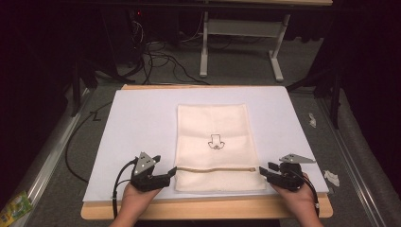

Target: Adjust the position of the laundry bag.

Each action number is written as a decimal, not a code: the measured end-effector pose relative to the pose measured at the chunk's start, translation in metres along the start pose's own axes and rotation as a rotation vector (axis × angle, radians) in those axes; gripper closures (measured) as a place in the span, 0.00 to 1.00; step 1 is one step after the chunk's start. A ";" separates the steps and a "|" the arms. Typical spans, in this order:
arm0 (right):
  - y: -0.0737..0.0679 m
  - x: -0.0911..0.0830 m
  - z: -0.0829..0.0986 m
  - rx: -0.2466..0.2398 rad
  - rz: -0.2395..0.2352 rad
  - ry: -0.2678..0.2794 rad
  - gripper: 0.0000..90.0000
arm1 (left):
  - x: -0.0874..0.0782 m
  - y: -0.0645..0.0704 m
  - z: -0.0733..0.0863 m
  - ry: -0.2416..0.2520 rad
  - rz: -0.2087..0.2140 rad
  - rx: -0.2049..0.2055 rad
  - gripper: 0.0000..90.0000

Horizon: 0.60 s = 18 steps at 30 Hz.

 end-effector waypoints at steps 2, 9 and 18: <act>0.000 0.002 -0.001 0.001 0.001 -0.003 0.60 | 0.000 0.001 0.000 0.004 -0.003 0.001 0.27; -0.006 0.008 -0.004 0.004 -0.017 -0.004 0.63 | 0.000 -0.003 0.003 0.012 -0.016 -0.018 0.27; -0.009 0.015 -0.002 -0.004 -0.016 -0.063 0.66 | -0.007 -0.010 0.000 0.046 -0.012 -0.039 0.27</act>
Point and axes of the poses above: each handheld gripper's, and its own axes: x roughly forward along the jaws, z roughly out of its underside, y roughly to its right, the point moved 2 cm from there along x, roughly forward along the jaws, and after that the axes turned 1 degree about x, right-handed, at the moved point
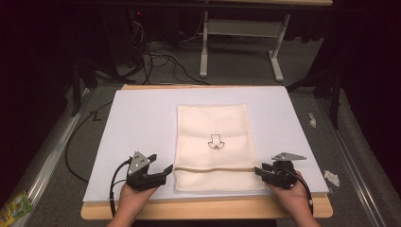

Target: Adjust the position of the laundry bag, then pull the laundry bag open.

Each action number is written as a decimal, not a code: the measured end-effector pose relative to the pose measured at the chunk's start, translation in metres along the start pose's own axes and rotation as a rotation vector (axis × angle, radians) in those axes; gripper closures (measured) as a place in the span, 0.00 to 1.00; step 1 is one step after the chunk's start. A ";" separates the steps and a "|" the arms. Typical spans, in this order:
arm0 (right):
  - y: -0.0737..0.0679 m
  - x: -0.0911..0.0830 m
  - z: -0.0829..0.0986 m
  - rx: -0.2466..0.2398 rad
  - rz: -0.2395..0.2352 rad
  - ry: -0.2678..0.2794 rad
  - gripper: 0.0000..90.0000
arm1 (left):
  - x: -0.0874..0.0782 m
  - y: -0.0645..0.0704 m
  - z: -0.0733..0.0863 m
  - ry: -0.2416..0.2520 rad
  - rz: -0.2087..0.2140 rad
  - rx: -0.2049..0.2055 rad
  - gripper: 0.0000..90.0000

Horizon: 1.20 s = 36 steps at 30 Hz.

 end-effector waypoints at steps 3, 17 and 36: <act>0.000 0.000 0.001 -0.008 0.004 0.008 0.67 | 0.003 0.002 -0.002 0.003 0.001 0.005 0.27; -0.002 -0.001 0.001 -0.049 -0.010 -0.002 0.89 | 0.007 0.008 -0.001 -0.004 0.015 0.026 0.30; -0.005 -0.013 -0.002 -0.055 -0.014 0.059 0.94 | 0.019 0.046 -0.005 0.000 0.155 0.079 0.34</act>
Point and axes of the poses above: each handheld gripper's, and its own axes: x roughly forward along the jaws, z roughly out of its underside, y roughly to its right, the point moved 2 cm from there along x, roughly forward along the jaws, and after that the axes turned 1 degree about x, right-handed, at the moved point
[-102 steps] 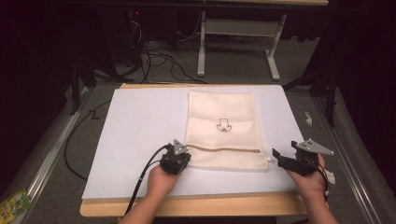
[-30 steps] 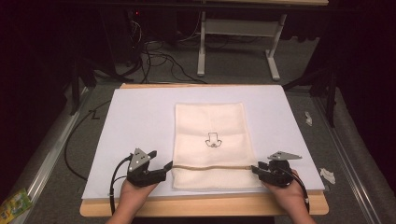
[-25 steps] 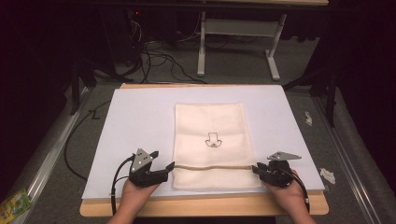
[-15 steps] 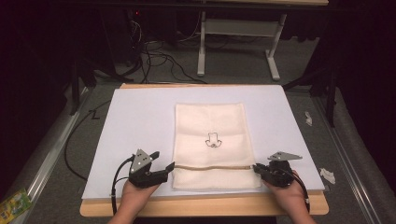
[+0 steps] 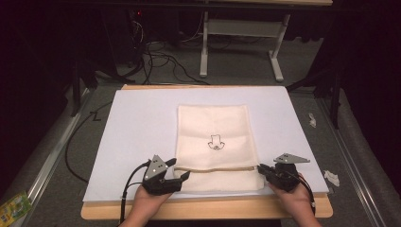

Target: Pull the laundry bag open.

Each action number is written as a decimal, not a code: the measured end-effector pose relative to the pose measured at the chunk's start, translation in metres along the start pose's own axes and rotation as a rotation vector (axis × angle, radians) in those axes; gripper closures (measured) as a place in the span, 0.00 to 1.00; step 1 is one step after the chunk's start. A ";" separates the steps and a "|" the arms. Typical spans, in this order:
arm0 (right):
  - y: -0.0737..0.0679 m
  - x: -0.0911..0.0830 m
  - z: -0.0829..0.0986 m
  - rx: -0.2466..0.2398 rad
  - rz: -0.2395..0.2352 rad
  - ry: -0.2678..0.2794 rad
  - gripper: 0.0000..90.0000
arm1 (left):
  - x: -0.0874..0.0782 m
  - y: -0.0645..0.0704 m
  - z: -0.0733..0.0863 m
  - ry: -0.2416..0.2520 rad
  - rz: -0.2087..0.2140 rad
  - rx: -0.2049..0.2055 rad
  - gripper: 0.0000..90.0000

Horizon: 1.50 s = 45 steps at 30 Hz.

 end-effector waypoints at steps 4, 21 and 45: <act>0.000 -0.002 -0.003 -0.016 -0.009 0.013 0.94 | 0.014 0.022 -0.007 -0.010 0.059 0.005 0.35; 0.002 -0.010 -0.011 -0.047 -0.040 0.072 0.94 | 0.128 0.091 -0.040 -0.117 0.216 -0.072 0.61; 0.002 -0.015 -0.013 -0.052 -0.055 0.113 0.95 | 0.168 0.121 -0.051 -0.087 0.159 -0.121 0.96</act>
Point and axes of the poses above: each handheld gripper's, and its own axes: x roughly forward along the jaws, z roughly out of its underside, y roughly to its right, the point moved 2 cm from there along x, roughly forward along the jaws, and after that the axes turned 1 degree about x, right-handed, at the moved point
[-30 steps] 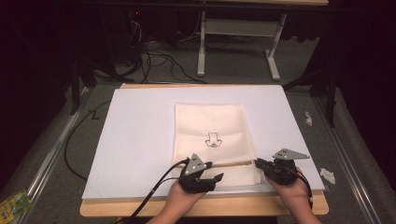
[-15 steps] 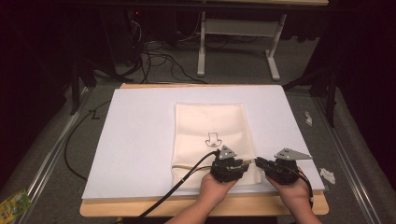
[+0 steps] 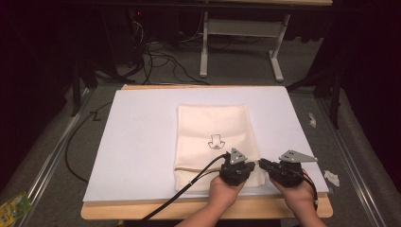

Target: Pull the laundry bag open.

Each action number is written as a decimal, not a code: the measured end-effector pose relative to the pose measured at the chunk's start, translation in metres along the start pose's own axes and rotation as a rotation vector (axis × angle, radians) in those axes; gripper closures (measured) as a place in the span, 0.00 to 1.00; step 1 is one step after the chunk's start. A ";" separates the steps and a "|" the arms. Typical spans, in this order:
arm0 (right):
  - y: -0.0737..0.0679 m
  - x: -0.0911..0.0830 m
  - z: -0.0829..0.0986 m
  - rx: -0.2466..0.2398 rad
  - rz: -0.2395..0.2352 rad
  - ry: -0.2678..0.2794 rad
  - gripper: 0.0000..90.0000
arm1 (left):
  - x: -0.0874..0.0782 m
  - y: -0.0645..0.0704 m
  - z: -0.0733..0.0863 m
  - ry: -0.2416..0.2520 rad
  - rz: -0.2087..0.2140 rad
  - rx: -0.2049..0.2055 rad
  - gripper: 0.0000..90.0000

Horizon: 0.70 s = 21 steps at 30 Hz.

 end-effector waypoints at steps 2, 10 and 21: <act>0.001 -0.001 0.000 0.000 -0.005 0.009 0.95 | 0.000 0.000 0.000 0.008 0.001 -0.006 0.96; 0.001 0.000 0.000 -0.005 -0.007 0.001 0.94 | 0.007 0.002 0.007 -0.004 -0.001 -0.008 0.84; 0.001 -0.002 -0.001 -0.021 -0.004 0.017 0.94 | 0.001 0.000 0.005 0.009 0.007 0.011 0.97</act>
Point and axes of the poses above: each handheld gripper's, and its own axes: x roughly forward along the jaws, z roughly out of its underside, y roughly to its right, the point moved 2 cm from there along x, roughly forward along the jaws, and after that the axes turned 1 degree about x, right-handed, at the moved point
